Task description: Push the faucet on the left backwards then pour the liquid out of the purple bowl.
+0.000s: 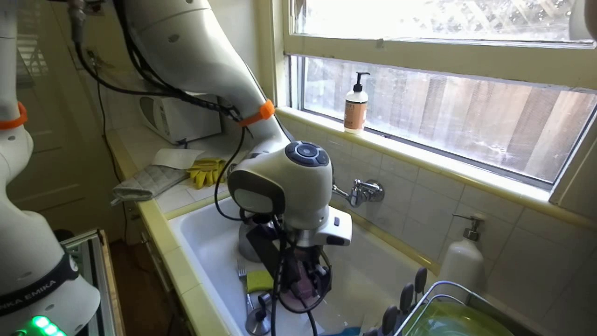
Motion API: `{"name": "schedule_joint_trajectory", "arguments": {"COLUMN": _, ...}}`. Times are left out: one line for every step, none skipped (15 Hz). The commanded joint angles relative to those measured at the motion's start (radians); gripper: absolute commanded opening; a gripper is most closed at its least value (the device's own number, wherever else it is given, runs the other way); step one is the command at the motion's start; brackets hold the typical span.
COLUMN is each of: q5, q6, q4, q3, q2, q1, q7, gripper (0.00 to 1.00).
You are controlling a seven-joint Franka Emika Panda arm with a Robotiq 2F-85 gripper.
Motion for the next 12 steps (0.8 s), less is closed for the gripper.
{"name": "schedule_joint_trajectory", "arguments": {"q5": 0.029, "q6": -0.004, "q4": 0.103, "q3": 0.043, "q2": 0.140, "q1": -0.017, "q7": -0.011, "gripper": 1.00}}
{"name": "schedule_joint_trajectory", "arguments": {"q5": -0.047, "q6": 0.008, "q4": 0.118, "q3": 0.119, "q2": 0.160, "q1": -0.094, "q7": 0.043, "gripper": 1.00}}
{"name": "schedule_joint_trajectory", "arguments": {"q5": -0.056, "q6": 0.013, "q4": 0.137, "q3": 0.138, "q2": 0.186, "q1": -0.105, "q7": 0.052, "gripper": 1.00}}
{"name": "schedule_joint_trajectory", "arguments": {"q5": -0.064, "q6": 0.021, "q4": 0.155, "q3": 0.164, "q2": 0.209, "q1": -0.123, "q7": 0.064, "gripper": 1.00}}
{"name": "schedule_joint_trajectory", "arguments": {"q5": -0.079, "q6": 0.030, "q4": 0.174, "q3": 0.182, "q2": 0.234, "q1": -0.134, "q7": 0.085, "gripper": 1.00}}
{"name": "schedule_joint_trajectory", "arguments": {"q5": -0.092, "q6": 0.043, "q4": 0.182, "q3": 0.200, "q2": 0.250, "q1": -0.147, "q7": 0.099, "gripper": 1.00}}
{"name": "schedule_joint_trajectory", "arguments": {"q5": -0.122, "q6": 0.063, "q4": 0.188, "q3": 0.201, "q2": 0.269, "q1": -0.144, "q7": 0.121, "gripper": 1.00}}
{"name": "schedule_joint_trajectory", "arguments": {"q5": -0.140, "q6": 0.078, "q4": 0.197, "q3": 0.214, "q2": 0.286, "q1": -0.156, "q7": 0.130, "gripper": 1.00}}
{"name": "schedule_joint_trajectory", "arguments": {"q5": -0.159, "q6": 0.099, "q4": 0.206, "q3": 0.227, "q2": 0.303, "q1": -0.168, "q7": 0.141, "gripper": 1.00}}
{"name": "schedule_joint_trajectory", "arguments": {"q5": -0.173, "q6": 0.116, "q4": 0.210, "q3": 0.243, "q2": 0.316, "q1": -0.181, "q7": 0.151, "gripper": 1.00}}
{"name": "schedule_joint_trajectory", "arguments": {"q5": -0.172, "q6": 0.140, "q4": 0.219, "q3": 0.277, "q2": 0.332, "q1": -0.212, "q7": 0.147, "gripper": 1.00}}
{"name": "schedule_joint_trajectory", "arguments": {"q5": -0.172, "q6": 0.163, "q4": 0.225, "q3": 0.307, "q2": 0.346, "q1": -0.239, "q7": 0.148, "gripper": 1.00}}
